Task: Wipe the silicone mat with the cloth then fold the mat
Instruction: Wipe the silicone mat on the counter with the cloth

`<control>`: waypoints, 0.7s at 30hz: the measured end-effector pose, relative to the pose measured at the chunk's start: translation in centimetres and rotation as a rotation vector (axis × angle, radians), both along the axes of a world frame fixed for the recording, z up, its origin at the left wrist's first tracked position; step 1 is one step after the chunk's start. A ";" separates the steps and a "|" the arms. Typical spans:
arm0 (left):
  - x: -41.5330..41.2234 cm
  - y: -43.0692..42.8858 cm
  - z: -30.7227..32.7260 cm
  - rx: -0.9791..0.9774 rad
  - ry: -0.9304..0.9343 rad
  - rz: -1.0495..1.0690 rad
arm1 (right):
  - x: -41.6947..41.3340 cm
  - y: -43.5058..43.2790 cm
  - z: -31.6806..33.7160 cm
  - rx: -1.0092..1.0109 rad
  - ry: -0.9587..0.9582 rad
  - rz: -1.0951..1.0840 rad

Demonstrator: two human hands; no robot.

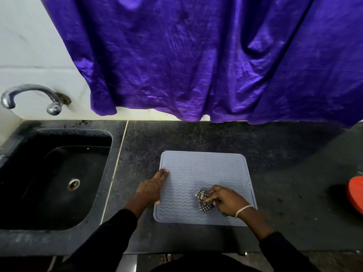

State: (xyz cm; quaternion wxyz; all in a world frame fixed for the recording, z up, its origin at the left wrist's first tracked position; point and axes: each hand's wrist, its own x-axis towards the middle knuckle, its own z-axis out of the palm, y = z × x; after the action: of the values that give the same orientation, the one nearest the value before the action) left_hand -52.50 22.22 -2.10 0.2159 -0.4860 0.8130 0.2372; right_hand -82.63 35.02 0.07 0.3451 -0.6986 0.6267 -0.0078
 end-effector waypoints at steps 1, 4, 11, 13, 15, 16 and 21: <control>0.0 0.0 0.0 -0.005 -0.001 0.001 | 0.8 -0.2 -0.1 0.006 -0.020 0.022; 0.1 0.0 0.0 0.002 0.008 0.004 | 2.8 -0.2 -0.9 0.032 -0.042 0.055; 0.2 0.0 0.0 -0.003 0.014 -0.003 | 1.7 1.2 -1.0 -0.040 0.019 0.007; 0.2 -0.1 0.1 0.009 0.009 0.003 | 1.1 0.9 -0.6 -0.008 0.087 0.040; 0.2 0.0 0.1 0.010 0.011 0.009 | 0.5 0.4 -0.2 0.016 0.164 0.041; 0.2 0.0 0.1 0.008 0.014 0.010 | 0.3 0.0 0.0 0.016 0.184 0.030; 0.2 0.0 0.3 0.026 0.022 0.020 | 2.6 -2.1 1.0 -0.038 0.078 0.041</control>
State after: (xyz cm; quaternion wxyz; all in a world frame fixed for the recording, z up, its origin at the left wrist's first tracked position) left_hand -52.28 22.18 -1.84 0.2109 -0.4888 0.8072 0.2551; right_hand -80.07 32.89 1.07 0.3072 -0.7175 0.6250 0.0147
